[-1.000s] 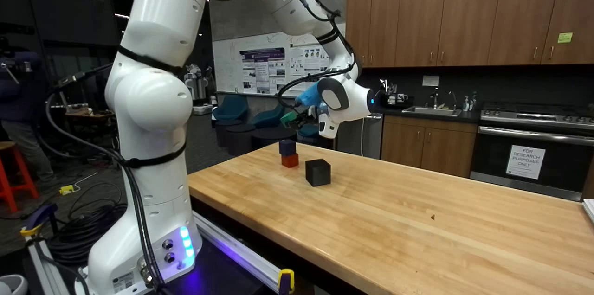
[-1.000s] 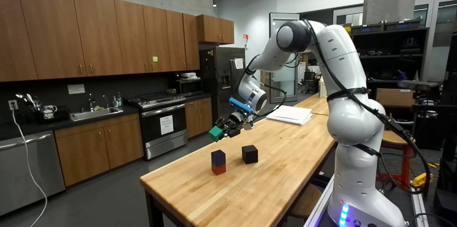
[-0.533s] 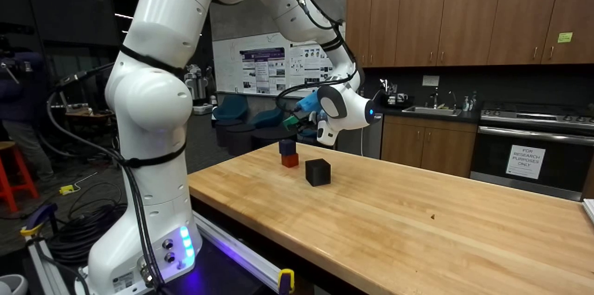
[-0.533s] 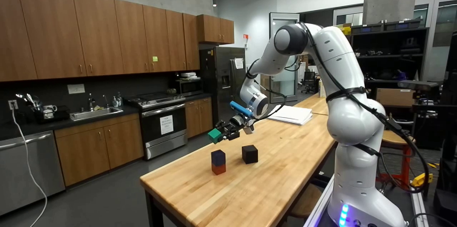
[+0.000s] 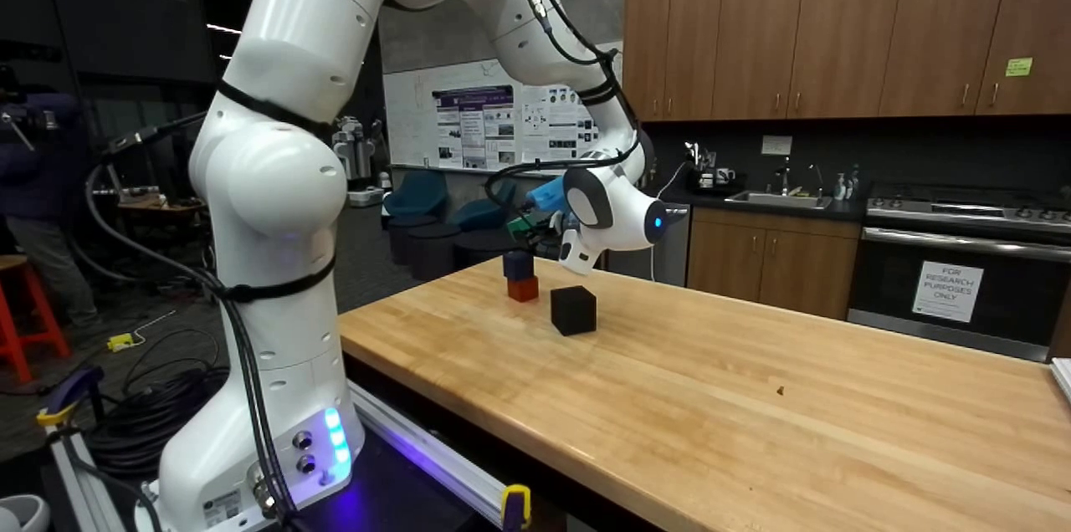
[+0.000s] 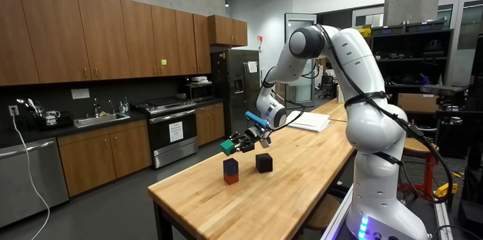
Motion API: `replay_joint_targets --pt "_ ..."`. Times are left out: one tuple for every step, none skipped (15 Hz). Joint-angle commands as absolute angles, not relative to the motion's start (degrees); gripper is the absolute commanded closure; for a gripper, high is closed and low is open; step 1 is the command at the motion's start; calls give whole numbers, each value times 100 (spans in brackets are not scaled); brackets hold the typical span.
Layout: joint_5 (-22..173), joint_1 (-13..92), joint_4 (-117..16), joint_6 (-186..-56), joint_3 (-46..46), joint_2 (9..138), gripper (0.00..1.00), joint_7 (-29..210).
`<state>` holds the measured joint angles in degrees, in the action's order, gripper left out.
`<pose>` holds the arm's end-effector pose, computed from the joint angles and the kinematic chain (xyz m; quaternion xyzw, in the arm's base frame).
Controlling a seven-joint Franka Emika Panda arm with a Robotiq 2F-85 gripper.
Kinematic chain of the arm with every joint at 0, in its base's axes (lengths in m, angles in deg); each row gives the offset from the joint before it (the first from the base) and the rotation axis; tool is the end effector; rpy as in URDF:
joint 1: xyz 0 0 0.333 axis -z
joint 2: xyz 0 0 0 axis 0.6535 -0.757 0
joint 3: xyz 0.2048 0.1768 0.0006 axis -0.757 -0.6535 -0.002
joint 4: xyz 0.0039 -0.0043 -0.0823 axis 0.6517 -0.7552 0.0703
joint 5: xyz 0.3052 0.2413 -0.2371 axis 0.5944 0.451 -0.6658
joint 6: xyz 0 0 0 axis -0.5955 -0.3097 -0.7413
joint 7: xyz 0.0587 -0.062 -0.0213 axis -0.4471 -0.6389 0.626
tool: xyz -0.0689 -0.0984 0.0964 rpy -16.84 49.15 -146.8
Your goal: Stack all the cubes
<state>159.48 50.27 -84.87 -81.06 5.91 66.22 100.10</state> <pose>0.5227 -0.0408 0.0929 -0.5603 0.5427 0.3183 0.5387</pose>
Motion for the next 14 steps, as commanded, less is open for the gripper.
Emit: replay_joint_targets --pt "16162 4977 -8729 -8169 589 6724 76 10008" --pt "16186 4962 -8775 -8176 586 6729 76 10006" --pt "16212 4952 -8818 -8181 585 6733 76 10001" --pt "16217 4945 -8852 -8175 584 6732 76 9983" --pt "16229 4931 -8890 -8182 580 6730 76 9980" --pt "16233 4925 -8914 -8179 578 6728 76 9972" --pt "16232 4921 -8938 -8171 578 6720 76 9967" --pt "16225 4907 -8968 -8183 578 6723 76 9978" --pt "16223 4900 -8992 -8180 576 6724 76 9969" --pt "16227 4891 -9020 -8181 574 6727 76 9967" --pt "16227 4883 -9039 -8178 571 6729 76 9959" --pt "16233 4877 -9054 -8174 567 6728 76 9949" --pt "16242 4873 -9069 -8174 564 6730 76 9934" --pt "16244 4866 -9077 -8180 565 6734 76 9928"
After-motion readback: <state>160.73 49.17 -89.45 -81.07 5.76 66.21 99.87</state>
